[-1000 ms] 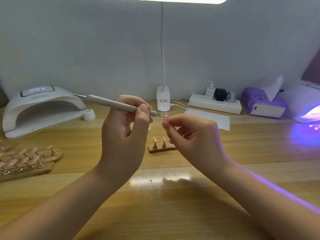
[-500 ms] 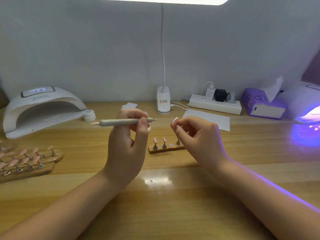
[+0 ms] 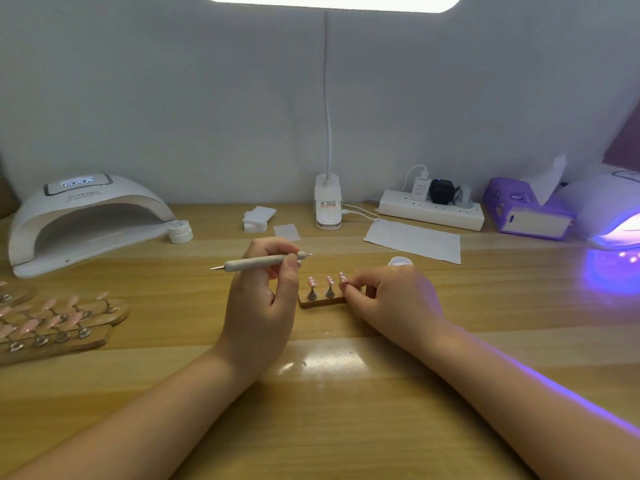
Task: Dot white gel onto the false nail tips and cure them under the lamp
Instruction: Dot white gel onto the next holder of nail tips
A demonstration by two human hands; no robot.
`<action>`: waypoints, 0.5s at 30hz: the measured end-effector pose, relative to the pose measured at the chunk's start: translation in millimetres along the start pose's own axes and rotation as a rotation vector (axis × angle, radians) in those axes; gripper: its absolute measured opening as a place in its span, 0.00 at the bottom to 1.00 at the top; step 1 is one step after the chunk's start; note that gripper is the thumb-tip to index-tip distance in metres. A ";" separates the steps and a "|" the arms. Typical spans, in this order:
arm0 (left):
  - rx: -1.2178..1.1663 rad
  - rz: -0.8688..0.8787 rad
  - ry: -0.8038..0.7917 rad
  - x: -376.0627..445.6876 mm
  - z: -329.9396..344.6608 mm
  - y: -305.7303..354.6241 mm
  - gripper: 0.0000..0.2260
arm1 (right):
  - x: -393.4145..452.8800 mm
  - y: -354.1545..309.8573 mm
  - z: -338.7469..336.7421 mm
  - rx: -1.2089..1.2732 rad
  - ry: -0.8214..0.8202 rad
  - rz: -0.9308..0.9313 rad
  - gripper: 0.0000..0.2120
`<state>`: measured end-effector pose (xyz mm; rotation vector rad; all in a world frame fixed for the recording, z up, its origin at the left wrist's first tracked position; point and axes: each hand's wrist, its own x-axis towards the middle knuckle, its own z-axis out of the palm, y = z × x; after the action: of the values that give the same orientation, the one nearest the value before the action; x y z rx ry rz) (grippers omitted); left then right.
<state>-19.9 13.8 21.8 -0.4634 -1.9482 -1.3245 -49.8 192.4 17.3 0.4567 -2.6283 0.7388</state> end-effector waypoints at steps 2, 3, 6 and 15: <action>0.009 0.001 0.002 -0.5 -0.1 0.4 0.08 | 0.5 -0.6 0.4 -0.029 -0.028 0.015 0.11; 0.012 0.002 -0.002 -0.8 -0.1 0.8 0.08 | 1.0 -0.9 0.6 -0.047 -0.044 0.024 0.12; 0.012 0.001 -0.010 -1.2 0.2 1.7 0.09 | 1.9 -2.1 1.0 -0.125 -0.070 0.020 0.15; 0.003 0.000 -0.014 -0.6 -0.1 1.5 0.08 | -3.0 1.8 -7.5 -0.270 0.018 -0.172 0.14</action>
<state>-18.5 14.5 22.3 -0.4720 -1.9612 -1.3211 -45.9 198.5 21.2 0.5833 -2.5806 0.3261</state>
